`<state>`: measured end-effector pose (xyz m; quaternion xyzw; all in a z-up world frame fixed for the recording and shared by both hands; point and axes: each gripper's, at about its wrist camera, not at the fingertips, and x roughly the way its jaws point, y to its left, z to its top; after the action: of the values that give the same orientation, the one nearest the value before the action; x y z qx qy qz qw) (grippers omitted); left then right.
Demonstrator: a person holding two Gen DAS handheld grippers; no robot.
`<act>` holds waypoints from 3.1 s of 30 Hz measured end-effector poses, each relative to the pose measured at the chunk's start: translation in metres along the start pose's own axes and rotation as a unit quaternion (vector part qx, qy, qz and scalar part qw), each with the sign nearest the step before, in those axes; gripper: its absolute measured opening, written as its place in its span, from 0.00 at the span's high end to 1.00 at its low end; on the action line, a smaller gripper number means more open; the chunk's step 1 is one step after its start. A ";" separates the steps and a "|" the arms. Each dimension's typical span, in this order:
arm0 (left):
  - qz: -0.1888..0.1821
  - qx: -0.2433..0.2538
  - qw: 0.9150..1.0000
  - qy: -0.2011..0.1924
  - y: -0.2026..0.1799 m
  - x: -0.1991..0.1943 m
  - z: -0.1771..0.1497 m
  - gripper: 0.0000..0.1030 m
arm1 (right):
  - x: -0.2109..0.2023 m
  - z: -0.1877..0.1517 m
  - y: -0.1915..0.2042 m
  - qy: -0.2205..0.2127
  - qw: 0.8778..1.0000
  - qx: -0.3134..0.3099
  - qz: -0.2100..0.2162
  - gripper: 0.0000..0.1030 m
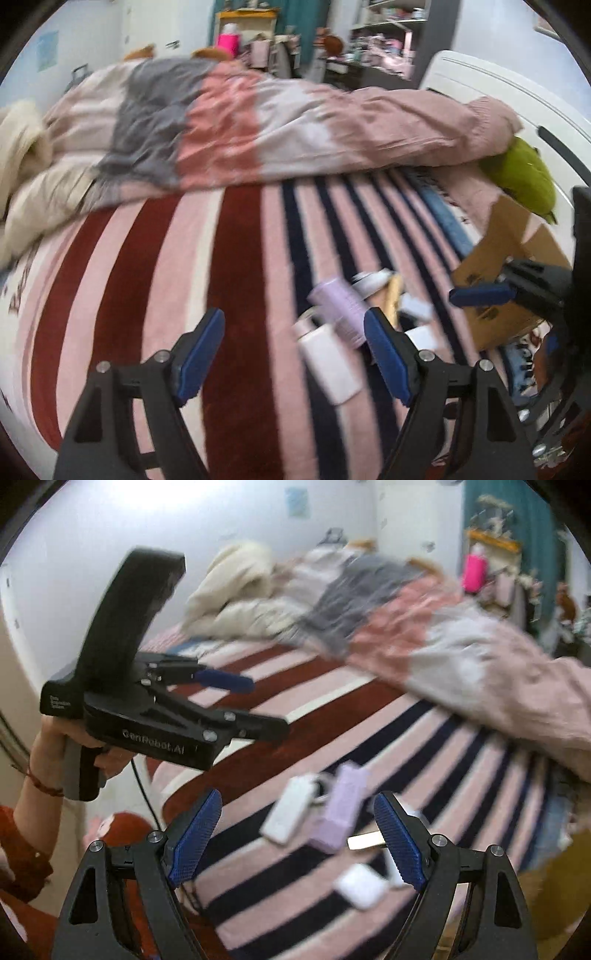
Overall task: Organize rigid objects
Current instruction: 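Move the open right gripper back over the remaining items, then grasp the white rectangular case with the right gripper, then carry the white case into the cardboard box and release it, then move the open right gripper back over the remaining items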
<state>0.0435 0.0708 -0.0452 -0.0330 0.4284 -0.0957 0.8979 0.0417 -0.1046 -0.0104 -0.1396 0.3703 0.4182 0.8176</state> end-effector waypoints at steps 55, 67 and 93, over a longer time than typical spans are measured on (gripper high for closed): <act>-0.233 0.162 0.959 0.006 -0.274 0.002 0.089 0.69 | -0.128 -0.069 -0.096 -0.107 0.985 0.102 -0.085 0.70; -0.264 0.181 0.944 0.078 -0.326 0.060 0.087 0.71 | -0.140 -0.113 -0.161 -0.005 0.976 0.181 -0.120 0.70; -0.074 0.054 0.995 -0.048 -0.103 -0.029 0.048 0.28 | -0.073 -0.026 -0.049 -0.018 0.994 0.090 -0.057 0.51</act>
<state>0.0476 -0.0252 0.0216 -0.0206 0.3754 -0.1827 0.9085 0.0403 -0.1911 0.0204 -0.0789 0.3834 0.3379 0.8559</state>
